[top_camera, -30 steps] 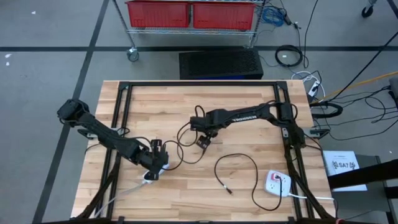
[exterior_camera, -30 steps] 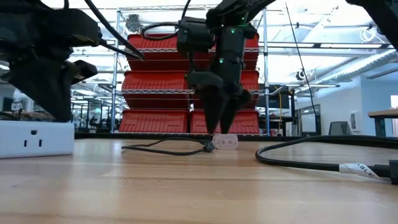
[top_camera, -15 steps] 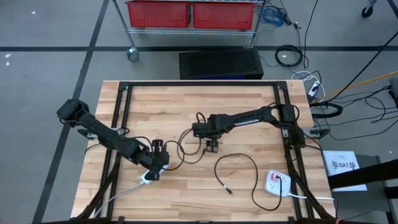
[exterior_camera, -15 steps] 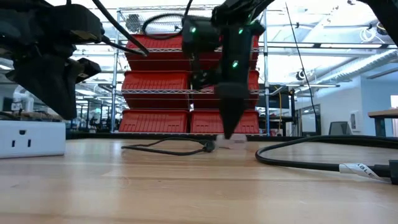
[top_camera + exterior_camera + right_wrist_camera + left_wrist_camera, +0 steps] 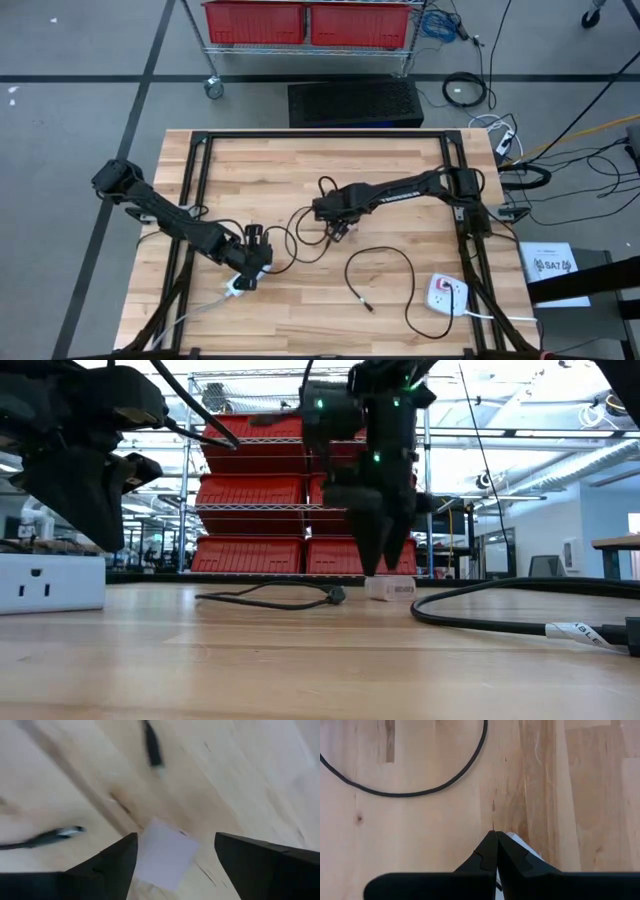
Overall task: Insert USB
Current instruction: Insert the pink charger adapter into the left white outlet extension
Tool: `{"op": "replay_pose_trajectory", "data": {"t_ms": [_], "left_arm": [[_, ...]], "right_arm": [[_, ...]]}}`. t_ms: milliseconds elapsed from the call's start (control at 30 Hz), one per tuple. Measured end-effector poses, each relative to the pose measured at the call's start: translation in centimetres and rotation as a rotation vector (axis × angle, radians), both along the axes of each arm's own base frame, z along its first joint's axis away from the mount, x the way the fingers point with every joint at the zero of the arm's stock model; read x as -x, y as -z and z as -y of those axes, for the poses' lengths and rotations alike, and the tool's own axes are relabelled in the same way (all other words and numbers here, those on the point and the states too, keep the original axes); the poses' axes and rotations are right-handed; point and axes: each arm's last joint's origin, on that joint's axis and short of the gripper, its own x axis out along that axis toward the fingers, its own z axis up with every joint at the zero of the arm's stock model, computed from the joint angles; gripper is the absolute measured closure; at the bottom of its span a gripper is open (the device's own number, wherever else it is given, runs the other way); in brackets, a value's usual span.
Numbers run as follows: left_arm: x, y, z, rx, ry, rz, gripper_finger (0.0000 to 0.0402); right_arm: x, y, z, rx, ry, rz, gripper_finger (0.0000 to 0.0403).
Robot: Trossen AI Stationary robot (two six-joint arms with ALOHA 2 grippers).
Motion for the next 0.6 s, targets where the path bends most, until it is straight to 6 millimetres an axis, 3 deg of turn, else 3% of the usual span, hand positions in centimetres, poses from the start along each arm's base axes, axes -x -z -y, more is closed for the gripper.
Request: {"op": "replay_pose_trajectory", "data": {"t_ms": [300,600], "left_arm": [[0.0,0.0,0.0,-0.003,0.004,0.000,0.0393],[0.0,0.0,0.0,-0.004,0.006,0.001,0.0393]], "right_arm": [[1.3,4.0,1.1,-0.009,0.072,-0.031,0.0122],[1.0,2.9,0.0,-0.018,-0.229,-0.084,0.0193]]}}
